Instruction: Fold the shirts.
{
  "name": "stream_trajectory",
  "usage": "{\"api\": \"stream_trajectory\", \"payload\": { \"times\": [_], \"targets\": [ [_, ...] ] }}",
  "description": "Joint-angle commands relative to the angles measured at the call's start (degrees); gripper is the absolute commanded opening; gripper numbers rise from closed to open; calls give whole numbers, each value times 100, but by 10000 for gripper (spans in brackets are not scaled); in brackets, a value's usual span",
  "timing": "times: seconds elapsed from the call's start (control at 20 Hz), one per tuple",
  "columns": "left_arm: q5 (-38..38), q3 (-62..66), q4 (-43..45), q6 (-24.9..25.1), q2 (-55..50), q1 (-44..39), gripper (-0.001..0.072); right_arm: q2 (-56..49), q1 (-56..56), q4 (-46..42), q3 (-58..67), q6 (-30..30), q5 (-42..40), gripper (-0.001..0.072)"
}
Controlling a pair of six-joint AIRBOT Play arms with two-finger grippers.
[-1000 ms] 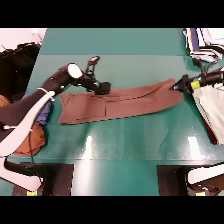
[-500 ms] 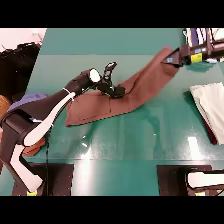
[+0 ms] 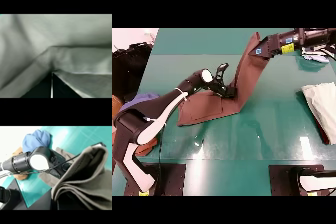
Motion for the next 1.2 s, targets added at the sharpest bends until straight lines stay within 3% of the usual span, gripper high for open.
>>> {"api": "stream_trajectory", "payload": {
  "times": [0.0, 0.25, 0.45, 0.5, 0.55, 0.6, 0.75, 0.9, 1.15],
  "targets": [
    [-415, 11, 498, -11, 428, 444, 28, 4, 337, 2, 39, -2, -229, 16],
    [-804, 11, 1650, -24, 2085, 1838, 28, -319, 1338, 9, 39, -133, -820, 17],
    [-1067, 11, 2094, 22, 3248, 2883, 29, -1095, 2712, 4, 42, -494, -1829, 21],
    [-1132, 11, 2094, 20, 3425, 3062, 29, -1279, 2994, 0, 42, -693, -2087, 83],
    [-1209, 11, 2094, 22, 3576, 3224, 29, -1447, 3233, 2, 42, -922, -2341, 306],
    [-1290, 11, 2094, 22, 3672, 3331, 29, -1565, 3392, -15, 42, -1027, -2485, 454],
    [-1532, 9, 2153, 116, 3733, 3392, 29, -1591, 3318, -315, 39, -946, -2068, 454],
    [-1635, 9, 2142, 129, 3735, 3375, 29, -1314, 2684, -1082, -166, -466, -1327, 453],
    [-1725, 9, 2044, 131, 3733, 3375, 29, -664, 981, -1250, -2013, -184, -1222, 455]
  ]
}}
